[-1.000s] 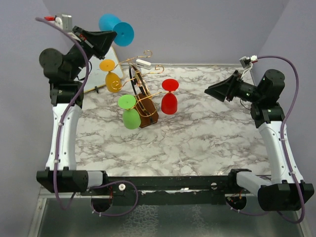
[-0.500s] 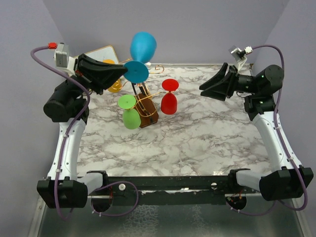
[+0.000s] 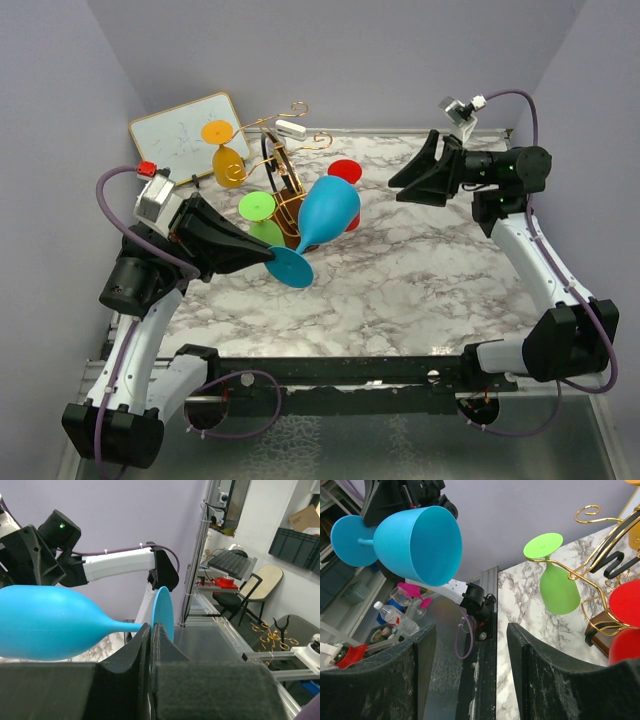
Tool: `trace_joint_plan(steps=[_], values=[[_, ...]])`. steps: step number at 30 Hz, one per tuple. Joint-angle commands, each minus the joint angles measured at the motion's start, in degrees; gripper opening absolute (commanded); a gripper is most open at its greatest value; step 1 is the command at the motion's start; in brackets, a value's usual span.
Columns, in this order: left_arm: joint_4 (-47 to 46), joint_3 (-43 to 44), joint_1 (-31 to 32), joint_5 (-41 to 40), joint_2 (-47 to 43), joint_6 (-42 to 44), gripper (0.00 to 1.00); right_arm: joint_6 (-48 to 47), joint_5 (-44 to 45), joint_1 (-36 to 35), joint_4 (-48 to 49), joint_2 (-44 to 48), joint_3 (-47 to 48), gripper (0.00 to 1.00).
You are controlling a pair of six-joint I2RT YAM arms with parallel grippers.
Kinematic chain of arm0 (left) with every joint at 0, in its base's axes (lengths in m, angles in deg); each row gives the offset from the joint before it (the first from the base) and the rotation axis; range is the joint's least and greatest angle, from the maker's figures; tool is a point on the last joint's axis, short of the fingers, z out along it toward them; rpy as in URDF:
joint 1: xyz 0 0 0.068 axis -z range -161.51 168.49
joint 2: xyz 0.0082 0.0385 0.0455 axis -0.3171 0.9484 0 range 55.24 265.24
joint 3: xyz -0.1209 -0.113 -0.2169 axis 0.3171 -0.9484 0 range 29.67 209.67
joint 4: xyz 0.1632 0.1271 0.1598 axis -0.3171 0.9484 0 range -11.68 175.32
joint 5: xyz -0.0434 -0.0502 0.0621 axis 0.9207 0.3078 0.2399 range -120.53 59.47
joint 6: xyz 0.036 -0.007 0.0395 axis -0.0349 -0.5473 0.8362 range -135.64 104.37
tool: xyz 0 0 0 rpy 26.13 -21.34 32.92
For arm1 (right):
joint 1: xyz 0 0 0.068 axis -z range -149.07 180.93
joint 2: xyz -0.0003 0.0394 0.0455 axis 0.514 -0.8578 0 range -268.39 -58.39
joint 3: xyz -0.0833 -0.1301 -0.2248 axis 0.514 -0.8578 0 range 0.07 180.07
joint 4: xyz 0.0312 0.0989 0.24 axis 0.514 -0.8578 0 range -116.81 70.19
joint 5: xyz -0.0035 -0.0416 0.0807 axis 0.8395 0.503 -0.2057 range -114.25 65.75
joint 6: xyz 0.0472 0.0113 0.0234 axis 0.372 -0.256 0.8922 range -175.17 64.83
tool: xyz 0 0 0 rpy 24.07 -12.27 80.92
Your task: Take the wine glass off the wine glass rack
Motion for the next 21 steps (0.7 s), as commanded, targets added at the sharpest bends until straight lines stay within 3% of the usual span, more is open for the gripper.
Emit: trace_joint_plan(steps=[1, 8, 13, 21], values=[[-14.1, 0.1, 0.3, 3.1, -3.3, -2.6, 0.00, -5.9, -0.2, -0.9, -4.8, 3.4, -0.8, 0.58], [-14.1, -3.8, 0.3, 3.3, -11.2, -1.8, 0.00, -12.5, -1.3, -7.9, -11.5, 9.5, -3.3, 0.60], [-14.1, -4.2, 0.3, 2.9, -13.7, -2.5, 0.00, -21.2, 1.6, -16.1, -22.4, 9.3, 0.4, 0.56], [-14.0, -4.0, 0.3, 3.4, -14.4, -3.3, 0.00, -11.2, 1.7, -19.6, -7.9, 8.3, 0.2, 0.56]])
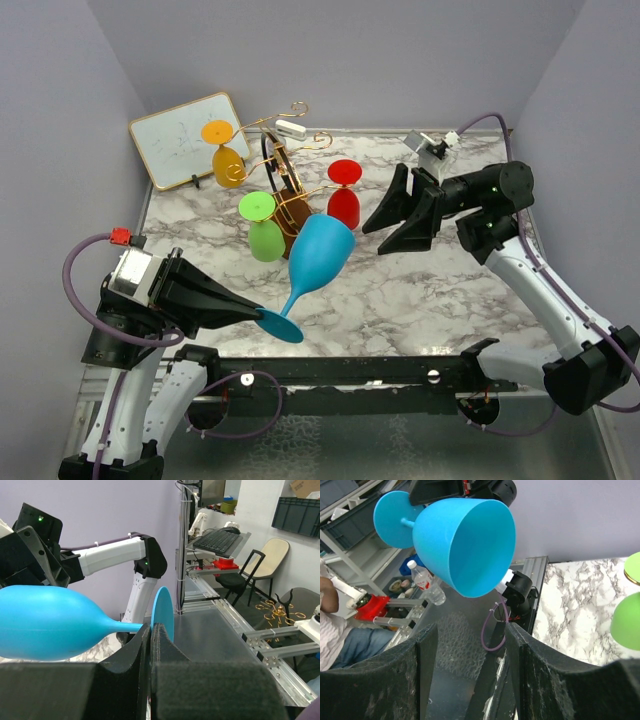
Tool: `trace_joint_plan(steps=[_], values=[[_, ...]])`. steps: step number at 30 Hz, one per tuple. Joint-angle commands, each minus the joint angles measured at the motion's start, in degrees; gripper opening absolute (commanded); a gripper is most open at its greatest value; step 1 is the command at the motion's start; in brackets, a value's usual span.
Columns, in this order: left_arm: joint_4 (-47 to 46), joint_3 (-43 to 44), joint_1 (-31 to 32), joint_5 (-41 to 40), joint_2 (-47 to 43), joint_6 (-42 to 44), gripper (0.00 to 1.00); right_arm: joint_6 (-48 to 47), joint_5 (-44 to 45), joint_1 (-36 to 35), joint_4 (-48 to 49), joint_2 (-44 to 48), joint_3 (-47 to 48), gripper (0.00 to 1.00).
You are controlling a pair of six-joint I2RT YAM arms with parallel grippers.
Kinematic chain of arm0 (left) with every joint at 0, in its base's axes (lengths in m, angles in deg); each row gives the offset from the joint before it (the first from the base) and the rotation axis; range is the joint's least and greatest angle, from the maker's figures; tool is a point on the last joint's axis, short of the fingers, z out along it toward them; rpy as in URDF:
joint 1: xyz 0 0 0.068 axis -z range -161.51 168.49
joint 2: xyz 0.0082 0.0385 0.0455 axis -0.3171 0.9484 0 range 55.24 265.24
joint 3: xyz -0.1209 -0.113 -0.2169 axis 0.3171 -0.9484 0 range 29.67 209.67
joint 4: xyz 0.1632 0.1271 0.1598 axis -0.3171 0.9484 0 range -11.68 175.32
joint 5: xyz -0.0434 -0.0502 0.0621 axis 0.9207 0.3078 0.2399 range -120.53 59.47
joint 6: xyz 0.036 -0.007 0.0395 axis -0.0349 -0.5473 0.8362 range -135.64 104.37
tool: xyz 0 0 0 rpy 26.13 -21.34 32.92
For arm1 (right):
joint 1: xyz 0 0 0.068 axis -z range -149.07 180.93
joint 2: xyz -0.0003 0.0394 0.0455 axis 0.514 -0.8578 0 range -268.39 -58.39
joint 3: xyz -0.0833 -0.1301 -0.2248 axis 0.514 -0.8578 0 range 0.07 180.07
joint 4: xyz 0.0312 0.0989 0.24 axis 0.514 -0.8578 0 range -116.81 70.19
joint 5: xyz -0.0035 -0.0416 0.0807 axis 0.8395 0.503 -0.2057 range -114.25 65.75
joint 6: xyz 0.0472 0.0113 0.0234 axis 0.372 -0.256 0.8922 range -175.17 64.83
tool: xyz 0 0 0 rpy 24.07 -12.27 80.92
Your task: Take the wine glass off the wine glass rack
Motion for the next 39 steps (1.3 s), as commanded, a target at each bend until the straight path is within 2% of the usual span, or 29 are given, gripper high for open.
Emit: trace_joint_plan(steps=[1, 14, 22, 26, 35, 39], values=[[-14.0, -0.2, 0.2, 0.3, -0.9, -0.8, 0.00, 3.7, 1.5, -2.0, 6.9, -1.2, 2.0, 0.56], [-14.0, -0.6, 0.2, -0.2, -0.4, -0.6, 0.00, 6.8, 2.7, -10.2, 14.1, -6.0, 7.1, 0.54], [-14.0, -0.8, 0.2, -0.8, -0.4, -0.1, 0.00, 8.6, 2.8, -13.0, 17.7, -6.0, 6.5, 0.50], [-14.0, -0.8, 0.2, -0.9, -0.3, 0.0, 0.00, 8.4, 2.8, -14.0, 17.7, -6.3, 6.3, 0.40], [-14.0, -1.0, 0.2, -0.6, -0.6, 0.0, 0.00, 8.9, 2.7, -14.7, 19.5, -6.8, 5.4, 0.02], [-13.1, -1.7, 0.2, 0.5, -0.9, 0.8, 0.03, 7.0, 2.5, -14.7, 18.4, -5.6, 4.7, 0.01]])
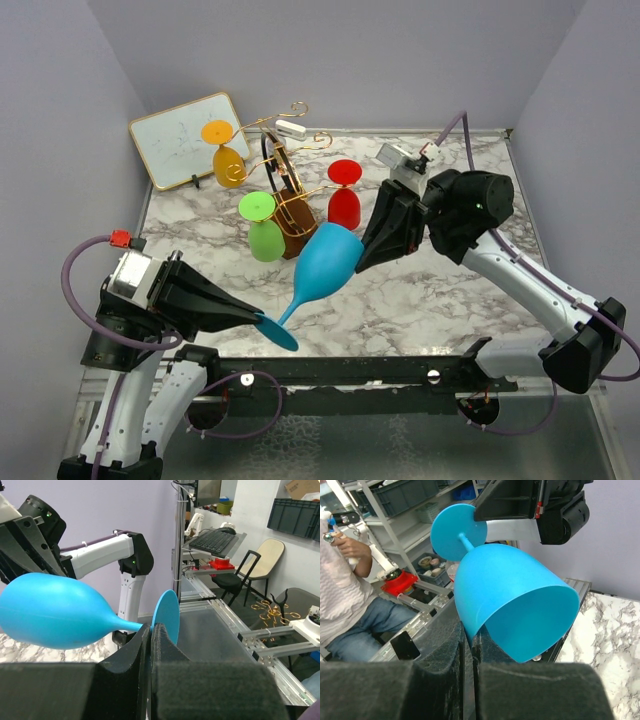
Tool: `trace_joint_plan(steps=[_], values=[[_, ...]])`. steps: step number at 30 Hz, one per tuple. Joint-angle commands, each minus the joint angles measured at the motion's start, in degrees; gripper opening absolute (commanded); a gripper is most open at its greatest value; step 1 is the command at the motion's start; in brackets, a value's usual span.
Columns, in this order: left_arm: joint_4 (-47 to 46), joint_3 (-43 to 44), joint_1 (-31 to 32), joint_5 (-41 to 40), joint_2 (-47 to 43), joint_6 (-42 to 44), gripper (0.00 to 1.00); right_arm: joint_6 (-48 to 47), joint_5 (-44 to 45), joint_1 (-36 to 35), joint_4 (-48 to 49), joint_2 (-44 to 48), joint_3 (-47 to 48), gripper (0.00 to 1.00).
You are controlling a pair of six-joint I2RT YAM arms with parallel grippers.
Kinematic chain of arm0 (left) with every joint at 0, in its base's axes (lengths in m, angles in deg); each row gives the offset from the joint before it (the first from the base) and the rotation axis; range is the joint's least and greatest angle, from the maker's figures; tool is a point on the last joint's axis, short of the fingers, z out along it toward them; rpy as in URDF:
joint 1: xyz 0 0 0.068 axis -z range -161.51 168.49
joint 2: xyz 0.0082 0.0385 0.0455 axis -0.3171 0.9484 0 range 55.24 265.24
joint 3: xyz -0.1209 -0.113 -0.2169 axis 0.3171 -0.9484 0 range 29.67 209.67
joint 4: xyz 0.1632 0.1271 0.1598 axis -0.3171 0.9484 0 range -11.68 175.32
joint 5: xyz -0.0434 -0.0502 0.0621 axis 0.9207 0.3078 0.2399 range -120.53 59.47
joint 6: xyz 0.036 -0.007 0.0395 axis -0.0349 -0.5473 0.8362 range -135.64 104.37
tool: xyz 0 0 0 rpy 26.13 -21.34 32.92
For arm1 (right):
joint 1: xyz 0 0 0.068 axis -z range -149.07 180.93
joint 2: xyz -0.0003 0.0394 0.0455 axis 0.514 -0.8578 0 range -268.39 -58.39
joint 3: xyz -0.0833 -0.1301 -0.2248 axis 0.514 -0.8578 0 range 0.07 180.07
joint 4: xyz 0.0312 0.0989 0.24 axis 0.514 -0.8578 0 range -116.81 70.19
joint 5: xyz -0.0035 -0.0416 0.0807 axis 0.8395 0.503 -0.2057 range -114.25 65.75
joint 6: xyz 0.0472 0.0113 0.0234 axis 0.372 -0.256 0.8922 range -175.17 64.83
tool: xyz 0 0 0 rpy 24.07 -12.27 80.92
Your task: Take the wine glass off the wine glass rack
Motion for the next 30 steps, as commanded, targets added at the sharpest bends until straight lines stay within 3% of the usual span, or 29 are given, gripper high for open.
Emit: trace_joint_plan(steps=[1, 3, 7, 9, 13, 15, 17, 22, 30], values=[[-12.5, -1.4, 0.0, 1.0, -0.5, 1.7, 0.16, -3.9, 2.3, -0.6, -1.3, 1.4, -0.8, 0.01], [-9.6, -1.5, 0.0, 2.1, -1.4, 4.3, 0.37, -7.9, 2.4, -0.6, -7.6, 2.1, -0.1, 0.01], [5.6, -1.4, 0.0, 3.4, -5.2, 16.9, 0.55, -11.7, 1.7, -0.6, -12.4, 3.5, 0.5, 0.01], [20.8, -0.4, 0.0, 3.4, -8.0, 29.1, 0.62, -12.6, 1.2, -0.6, -13.9, 4.1, 0.5, 0.01], [67.2, 7.7, 0.1, -2.9, -12.2, 62.3, 0.77, -22.5, 2.4, -0.6, -29.5, 5.5, 3.0, 0.01], [78.6, 11.5, 0.1, -6.4, -11.9, 70.2, 0.79, -29.6, 4.9, -0.6, -40.6, 5.9, 5.5, 0.01], [82.3, 13.2, 0.1, -10.0, -11.2, 72.3, 0.79, -36.0, 10.1, -0.6, -51.3, 5.7, 9.0, 0.01], [87.3, 14.6, 0.1, -20.1, -8.7, 74.3, 0.79, -47.8, 35.0, -0.6, -74.4, 0.9, 22.2, 0.01], [102.9, 18.9, 0.1, -46.1, -1.2, 80.5, 0.74, -52.7, 88.0, -0.6, -89.4, -14.5, 43.2, 0.01]])
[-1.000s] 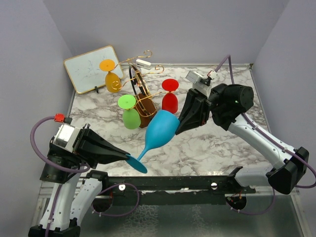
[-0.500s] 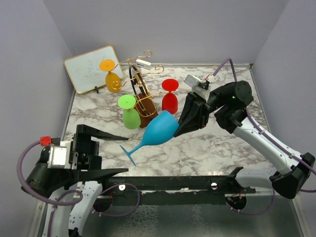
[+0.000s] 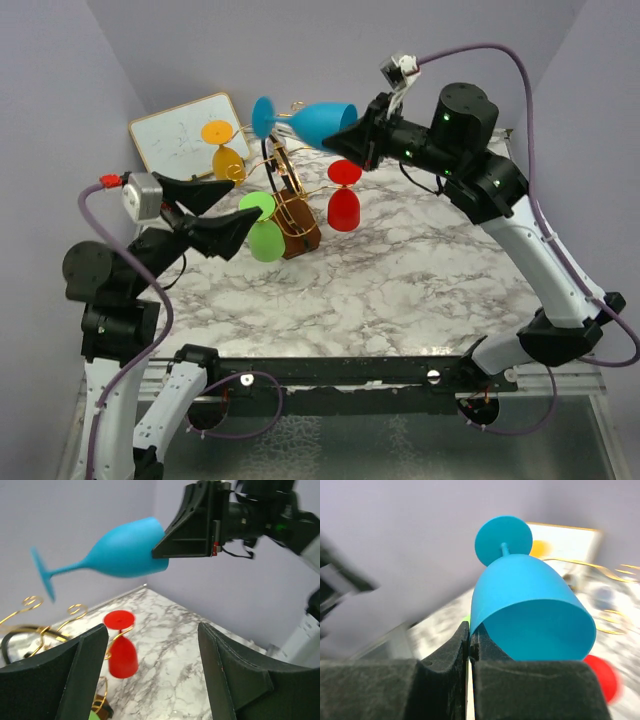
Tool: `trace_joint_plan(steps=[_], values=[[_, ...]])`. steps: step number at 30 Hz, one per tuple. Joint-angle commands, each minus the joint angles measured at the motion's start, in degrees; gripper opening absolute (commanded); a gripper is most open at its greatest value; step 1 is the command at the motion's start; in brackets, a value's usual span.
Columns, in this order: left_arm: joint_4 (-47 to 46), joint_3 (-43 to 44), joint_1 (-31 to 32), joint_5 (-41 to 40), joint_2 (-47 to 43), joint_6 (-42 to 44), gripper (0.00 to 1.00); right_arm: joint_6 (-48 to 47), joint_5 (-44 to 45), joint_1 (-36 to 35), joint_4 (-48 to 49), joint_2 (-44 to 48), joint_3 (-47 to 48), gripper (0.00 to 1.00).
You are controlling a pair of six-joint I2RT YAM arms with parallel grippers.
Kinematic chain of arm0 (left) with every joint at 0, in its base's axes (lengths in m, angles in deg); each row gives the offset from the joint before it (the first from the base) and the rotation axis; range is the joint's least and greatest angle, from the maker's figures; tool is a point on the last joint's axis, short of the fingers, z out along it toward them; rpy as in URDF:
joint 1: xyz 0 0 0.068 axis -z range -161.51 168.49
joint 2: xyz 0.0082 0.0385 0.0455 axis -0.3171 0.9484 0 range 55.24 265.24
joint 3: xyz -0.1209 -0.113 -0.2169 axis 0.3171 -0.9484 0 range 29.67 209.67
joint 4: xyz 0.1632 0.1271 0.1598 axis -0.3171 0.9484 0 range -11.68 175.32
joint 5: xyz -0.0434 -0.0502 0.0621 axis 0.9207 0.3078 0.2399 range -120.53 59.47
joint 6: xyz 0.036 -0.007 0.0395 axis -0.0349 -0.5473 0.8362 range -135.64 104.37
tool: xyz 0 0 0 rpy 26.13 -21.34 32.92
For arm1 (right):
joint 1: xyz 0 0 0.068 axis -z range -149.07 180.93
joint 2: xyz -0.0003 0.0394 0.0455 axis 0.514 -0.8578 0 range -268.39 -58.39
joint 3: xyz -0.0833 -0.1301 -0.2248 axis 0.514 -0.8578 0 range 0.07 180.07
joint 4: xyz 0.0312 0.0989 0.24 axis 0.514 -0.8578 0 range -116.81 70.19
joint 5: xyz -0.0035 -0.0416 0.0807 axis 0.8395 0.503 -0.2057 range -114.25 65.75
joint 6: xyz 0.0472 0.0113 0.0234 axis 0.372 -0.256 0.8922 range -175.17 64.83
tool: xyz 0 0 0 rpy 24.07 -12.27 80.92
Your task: Take the wine glass off the wine glass rack
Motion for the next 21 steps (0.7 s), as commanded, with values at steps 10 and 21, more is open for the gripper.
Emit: trace_joint_plan(steps=[10, 21], values=[[23.6, 9.3, 0.0, -45.3, 16.4, 5.4, 0.65, -0.1, 30.5, 26.0, -33.2, -36.1, 40.6, 0.01], [29.0, 19.1, -0.7, -53.3, 32.8, 4.0, 0.63, -0.4, 31.0, 30.8, -40.6, -36.9, 24.7, 0.01]])
